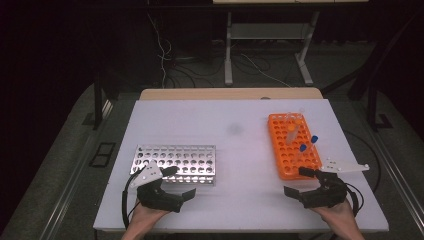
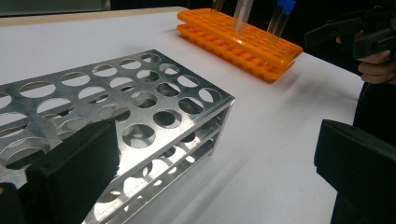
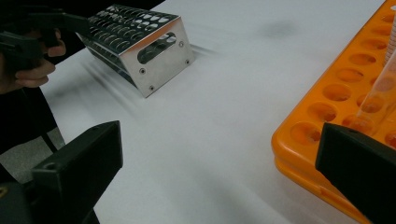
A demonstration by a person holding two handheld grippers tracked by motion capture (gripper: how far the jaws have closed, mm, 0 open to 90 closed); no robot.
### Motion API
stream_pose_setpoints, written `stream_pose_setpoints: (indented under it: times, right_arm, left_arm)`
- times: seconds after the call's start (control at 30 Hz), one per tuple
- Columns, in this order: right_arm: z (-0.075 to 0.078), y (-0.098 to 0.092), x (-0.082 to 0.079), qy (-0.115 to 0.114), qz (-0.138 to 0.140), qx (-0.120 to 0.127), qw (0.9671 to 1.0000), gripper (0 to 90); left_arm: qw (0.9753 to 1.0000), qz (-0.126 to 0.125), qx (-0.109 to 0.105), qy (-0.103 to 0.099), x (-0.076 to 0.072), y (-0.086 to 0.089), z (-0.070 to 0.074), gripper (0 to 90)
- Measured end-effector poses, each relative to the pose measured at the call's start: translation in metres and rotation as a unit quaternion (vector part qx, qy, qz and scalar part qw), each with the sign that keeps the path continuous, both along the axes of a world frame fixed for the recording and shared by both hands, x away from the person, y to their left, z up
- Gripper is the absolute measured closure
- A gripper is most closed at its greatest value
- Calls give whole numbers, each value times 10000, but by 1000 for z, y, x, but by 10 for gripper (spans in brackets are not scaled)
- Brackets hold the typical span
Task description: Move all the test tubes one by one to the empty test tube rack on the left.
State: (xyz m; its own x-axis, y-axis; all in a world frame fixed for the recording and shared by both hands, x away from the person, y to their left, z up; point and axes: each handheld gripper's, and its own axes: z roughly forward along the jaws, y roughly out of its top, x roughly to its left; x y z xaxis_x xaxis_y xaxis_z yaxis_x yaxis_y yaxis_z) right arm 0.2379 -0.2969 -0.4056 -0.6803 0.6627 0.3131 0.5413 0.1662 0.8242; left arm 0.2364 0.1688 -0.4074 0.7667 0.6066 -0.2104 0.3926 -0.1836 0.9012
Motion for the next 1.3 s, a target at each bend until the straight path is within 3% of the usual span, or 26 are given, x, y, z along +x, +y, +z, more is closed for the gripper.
stream_pose_setpoints:
  times: [0.5, 1.3]
  right_arm:
    - [2, -2, -4, 65, -9, -58, 10000, 4]
    - [7, -7, -2, 315, -57, -476, 9984, 4]
  left_arm:
    - [10000, -30, -8, 11, 0, 0, 0, 0]
    - [10000, 3, 5, 76, 0, 0, -2, 0]
